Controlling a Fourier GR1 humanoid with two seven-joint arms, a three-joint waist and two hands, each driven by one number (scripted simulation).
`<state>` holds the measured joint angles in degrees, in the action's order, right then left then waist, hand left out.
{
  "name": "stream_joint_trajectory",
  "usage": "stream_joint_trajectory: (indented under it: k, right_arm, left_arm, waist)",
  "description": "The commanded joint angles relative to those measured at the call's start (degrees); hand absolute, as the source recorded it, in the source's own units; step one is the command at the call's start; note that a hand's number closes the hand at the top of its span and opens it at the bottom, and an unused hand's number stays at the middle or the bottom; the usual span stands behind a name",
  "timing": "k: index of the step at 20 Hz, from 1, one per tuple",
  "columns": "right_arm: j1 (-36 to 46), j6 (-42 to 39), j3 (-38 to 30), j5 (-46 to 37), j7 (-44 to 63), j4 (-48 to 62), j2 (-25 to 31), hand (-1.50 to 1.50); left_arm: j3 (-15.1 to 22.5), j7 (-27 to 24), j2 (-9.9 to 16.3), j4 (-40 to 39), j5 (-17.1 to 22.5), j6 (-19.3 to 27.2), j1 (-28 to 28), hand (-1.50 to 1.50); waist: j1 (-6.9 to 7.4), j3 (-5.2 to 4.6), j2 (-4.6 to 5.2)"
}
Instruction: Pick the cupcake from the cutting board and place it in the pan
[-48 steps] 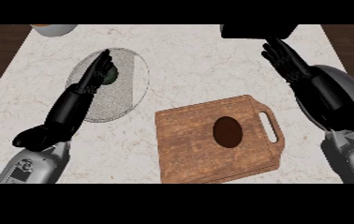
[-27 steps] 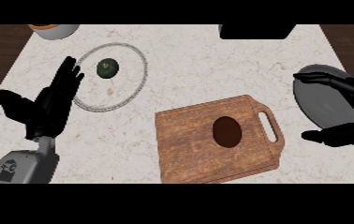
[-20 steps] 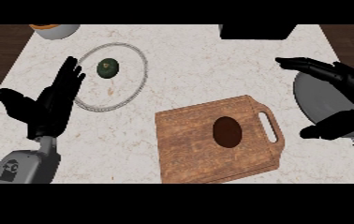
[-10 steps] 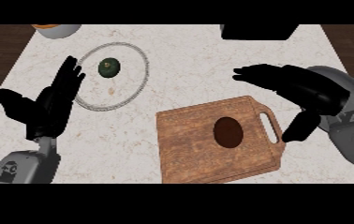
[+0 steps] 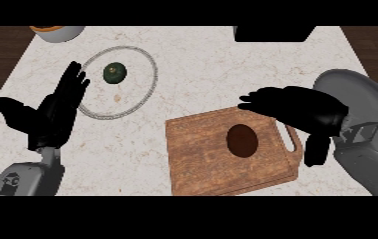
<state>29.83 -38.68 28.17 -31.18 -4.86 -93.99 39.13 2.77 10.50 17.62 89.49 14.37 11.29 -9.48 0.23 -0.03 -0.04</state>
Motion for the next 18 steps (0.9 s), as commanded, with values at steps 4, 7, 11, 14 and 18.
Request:
stream_joint_trajectory:
  k: [4,7,11,14,18]
  right_arm:
    - [-3.53,1.48,4.01,-12.0,3.68,-6.85,0.26,-1.5]
    - [-5.57,1.82,4.81,-15.54,7.48,-9.6,-3.06,-1.5]
    - [-6.9,2.62,3.64,-18.13,5.2,-7.85,-8.14,-1.5]
    - [-2.69,-3.94,2.27,-17.93,7.2,-7.25,-11.93,-1.5]
    - [-7.26,-2.62,6.16,-24.33,9.25,-6.64,-14.16,-1.5]
  left_arm:
    - [-1.04,1.68,-1.17,-0.99,-0.45,0.07,-2.65,0.0]
    - [-2.54,1.19,1.0,3.53,0.29,-2.69,3.33,0.0]
    - [-1.41,1.07,-2.37,0.47,-2.31,-1.74,0.34,0.0]
    - [-1.11,3.79,-2.31,7.97,-2.85,-1.24,4.95,0.0]
    - [-3.63,3.17,-2.48,1.91,-2.67,-2.72,-0.26,0.0]
  waist:
    - [-0.37,0.03,0.01]
    - [0.05,0.03,-0.08]
    - [-0.12,0.04,0.05]
    - [0.28,0.03,-0.03]
    - [-0.11,0.03,0.04]
